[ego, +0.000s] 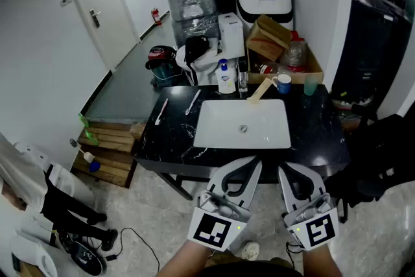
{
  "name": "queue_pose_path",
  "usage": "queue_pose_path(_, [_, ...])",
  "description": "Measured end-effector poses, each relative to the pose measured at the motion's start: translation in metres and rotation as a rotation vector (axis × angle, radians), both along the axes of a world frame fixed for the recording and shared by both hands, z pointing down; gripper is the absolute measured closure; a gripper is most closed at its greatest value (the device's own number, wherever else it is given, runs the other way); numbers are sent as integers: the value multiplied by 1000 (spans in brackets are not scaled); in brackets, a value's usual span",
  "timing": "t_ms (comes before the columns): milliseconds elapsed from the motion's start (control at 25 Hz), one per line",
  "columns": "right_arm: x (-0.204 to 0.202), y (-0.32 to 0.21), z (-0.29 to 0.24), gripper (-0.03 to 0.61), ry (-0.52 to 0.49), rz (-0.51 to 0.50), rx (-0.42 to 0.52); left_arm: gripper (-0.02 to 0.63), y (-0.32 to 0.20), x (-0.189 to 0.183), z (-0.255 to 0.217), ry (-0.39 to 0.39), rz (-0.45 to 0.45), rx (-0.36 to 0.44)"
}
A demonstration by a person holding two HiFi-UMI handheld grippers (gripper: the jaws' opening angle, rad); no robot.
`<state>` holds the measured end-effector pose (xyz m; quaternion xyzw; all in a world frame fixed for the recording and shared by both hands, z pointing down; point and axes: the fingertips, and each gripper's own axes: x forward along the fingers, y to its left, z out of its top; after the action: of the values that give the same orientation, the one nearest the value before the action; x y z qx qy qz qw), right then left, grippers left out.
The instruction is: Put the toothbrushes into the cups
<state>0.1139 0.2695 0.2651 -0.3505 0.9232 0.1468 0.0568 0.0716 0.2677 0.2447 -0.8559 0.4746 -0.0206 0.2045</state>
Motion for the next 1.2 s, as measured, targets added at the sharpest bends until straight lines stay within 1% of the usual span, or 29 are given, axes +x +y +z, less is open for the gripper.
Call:
queue_pose_path(240, [-1,1,0,545,-3,-4,3,606,0,1,1,-9,0,-3])
queue_pose_path(480, [-1,2,2,545,-19,-24,-5,606,-3,1,2,19,-1,-11])
queue_pose_path(720, [-6,-1,-1,545,-32,-33,4,606,-6,1,3,7,-20,-8])
queue_pose_path(880, [-10,2,1,545,-27,-55,4,606,-5,-2,2,5,-40,-5])
queue_pose_path(1200, [-22,8,0,544,-41,-127,9,606,1,-11,4,-26,-95,-11])
